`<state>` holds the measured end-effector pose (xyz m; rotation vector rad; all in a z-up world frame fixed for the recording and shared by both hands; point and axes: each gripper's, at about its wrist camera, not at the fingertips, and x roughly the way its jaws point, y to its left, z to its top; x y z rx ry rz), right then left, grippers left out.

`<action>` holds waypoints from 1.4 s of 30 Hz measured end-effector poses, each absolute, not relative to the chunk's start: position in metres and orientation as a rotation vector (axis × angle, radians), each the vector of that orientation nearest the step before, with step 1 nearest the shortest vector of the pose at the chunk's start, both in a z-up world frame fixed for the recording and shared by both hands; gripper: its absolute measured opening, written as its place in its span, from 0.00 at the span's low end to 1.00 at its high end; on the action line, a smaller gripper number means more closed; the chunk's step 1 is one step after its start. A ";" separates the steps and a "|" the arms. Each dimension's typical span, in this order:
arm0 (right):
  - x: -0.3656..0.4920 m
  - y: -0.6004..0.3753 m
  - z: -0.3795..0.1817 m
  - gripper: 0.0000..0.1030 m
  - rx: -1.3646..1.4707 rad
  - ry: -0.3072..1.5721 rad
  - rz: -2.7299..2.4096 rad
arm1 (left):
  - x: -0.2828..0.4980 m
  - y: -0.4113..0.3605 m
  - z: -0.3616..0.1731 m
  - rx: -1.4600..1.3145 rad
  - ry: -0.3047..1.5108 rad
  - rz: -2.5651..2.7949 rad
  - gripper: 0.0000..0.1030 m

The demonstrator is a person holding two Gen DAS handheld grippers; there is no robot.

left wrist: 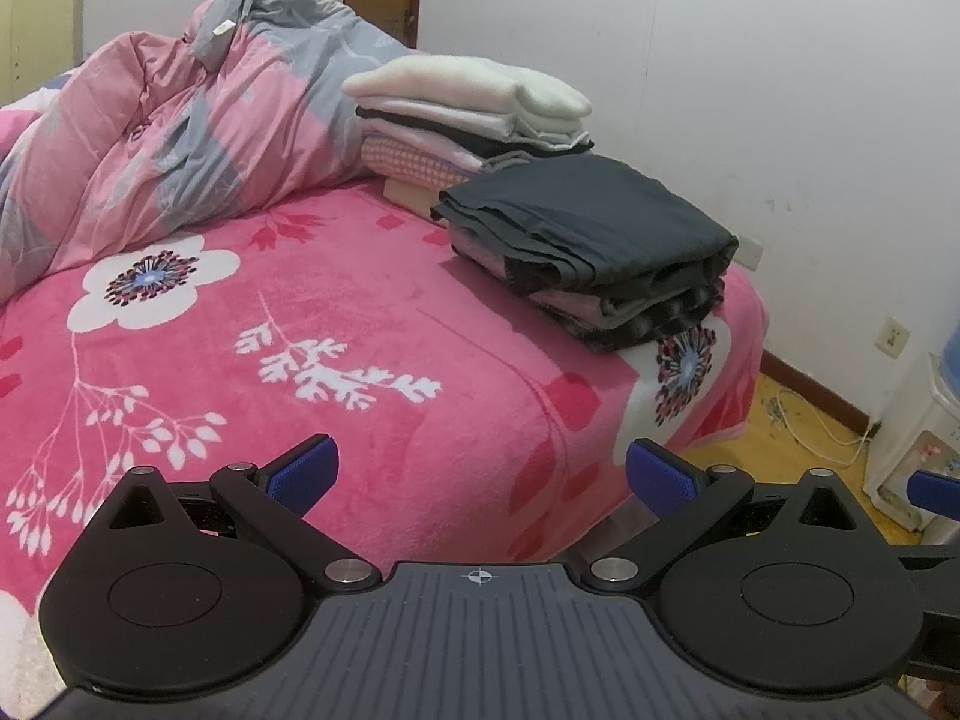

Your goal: Fold clothes

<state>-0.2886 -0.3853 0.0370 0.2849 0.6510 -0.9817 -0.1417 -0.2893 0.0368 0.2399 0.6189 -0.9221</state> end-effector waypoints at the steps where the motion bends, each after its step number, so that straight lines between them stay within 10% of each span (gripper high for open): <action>1: -0.289 -0.385 0.037 1.00 0.285 0.651 -0.982 | -0.142 -0.289 0.037 0.241 0.619 -0.922 1.00; 42: -0.288 -0.384 0.035 1.00 0.289 0.660 -0.978 | -0.142 -0.289 0.037 0.244 0.619 -0.918 1.00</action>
